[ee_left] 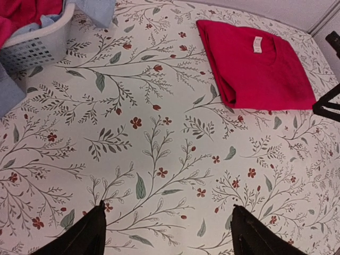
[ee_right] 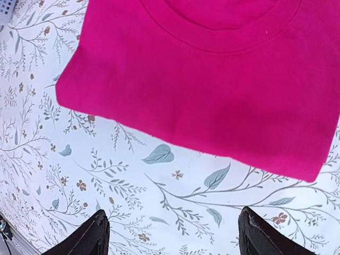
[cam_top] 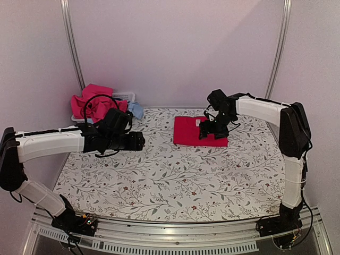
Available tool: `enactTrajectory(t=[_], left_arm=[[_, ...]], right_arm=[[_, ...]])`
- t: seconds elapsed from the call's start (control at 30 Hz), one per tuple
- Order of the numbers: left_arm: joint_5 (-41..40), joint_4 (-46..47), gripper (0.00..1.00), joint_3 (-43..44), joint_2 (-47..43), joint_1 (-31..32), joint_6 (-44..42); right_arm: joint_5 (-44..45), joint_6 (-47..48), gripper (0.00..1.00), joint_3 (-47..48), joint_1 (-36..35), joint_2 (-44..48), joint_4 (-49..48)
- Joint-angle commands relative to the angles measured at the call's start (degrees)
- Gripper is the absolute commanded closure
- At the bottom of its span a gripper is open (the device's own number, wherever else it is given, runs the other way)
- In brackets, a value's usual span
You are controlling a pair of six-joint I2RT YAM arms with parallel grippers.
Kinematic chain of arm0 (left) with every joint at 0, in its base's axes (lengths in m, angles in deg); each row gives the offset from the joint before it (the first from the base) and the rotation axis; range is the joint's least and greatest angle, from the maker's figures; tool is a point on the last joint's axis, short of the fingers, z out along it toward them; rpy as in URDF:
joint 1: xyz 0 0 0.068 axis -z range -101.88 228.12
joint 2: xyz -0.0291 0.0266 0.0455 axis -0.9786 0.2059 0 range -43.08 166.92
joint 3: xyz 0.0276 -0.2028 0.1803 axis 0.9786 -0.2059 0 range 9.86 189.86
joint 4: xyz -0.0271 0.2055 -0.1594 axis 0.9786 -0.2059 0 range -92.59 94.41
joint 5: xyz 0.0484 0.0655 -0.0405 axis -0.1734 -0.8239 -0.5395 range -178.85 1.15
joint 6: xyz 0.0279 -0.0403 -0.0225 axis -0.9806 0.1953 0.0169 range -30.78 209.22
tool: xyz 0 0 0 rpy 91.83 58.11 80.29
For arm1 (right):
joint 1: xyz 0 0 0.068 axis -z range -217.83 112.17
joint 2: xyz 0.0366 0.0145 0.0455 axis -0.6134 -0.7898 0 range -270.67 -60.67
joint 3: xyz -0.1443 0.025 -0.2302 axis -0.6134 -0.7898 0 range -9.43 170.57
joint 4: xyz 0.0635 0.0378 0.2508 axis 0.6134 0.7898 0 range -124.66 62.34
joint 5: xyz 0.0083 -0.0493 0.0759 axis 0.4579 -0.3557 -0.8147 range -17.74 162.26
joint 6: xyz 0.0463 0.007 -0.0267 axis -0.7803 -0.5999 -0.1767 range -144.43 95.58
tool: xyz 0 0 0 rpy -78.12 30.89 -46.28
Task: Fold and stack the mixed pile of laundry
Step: Move the square-folded T-shirt to the corner of the board.
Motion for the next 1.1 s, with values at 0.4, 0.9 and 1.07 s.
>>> enactTrajectory(t=[0.4, 0.9, 1.07], left_arm=[[-3.4, -0.6, 0.16, 1.5, -1.6, -0.9, 0.2], [-6.3, -3.2, 0.12, 0.5, -5.4, -1.1, 1.2], [-5.8, -3.6, 0.10, 0.9, -5.3, -1.6, 1.0]], right_arm=[[-1.3, -9.9, 0.15, -7.0, -3.0, -4.2, -9.3], [7.1, -6.1, 0.15, 12.8, 0.9, -21.3, -11.1], [8.2, -3.5, 0.15, 17.8, 2.7, -24.2, -11.6]])
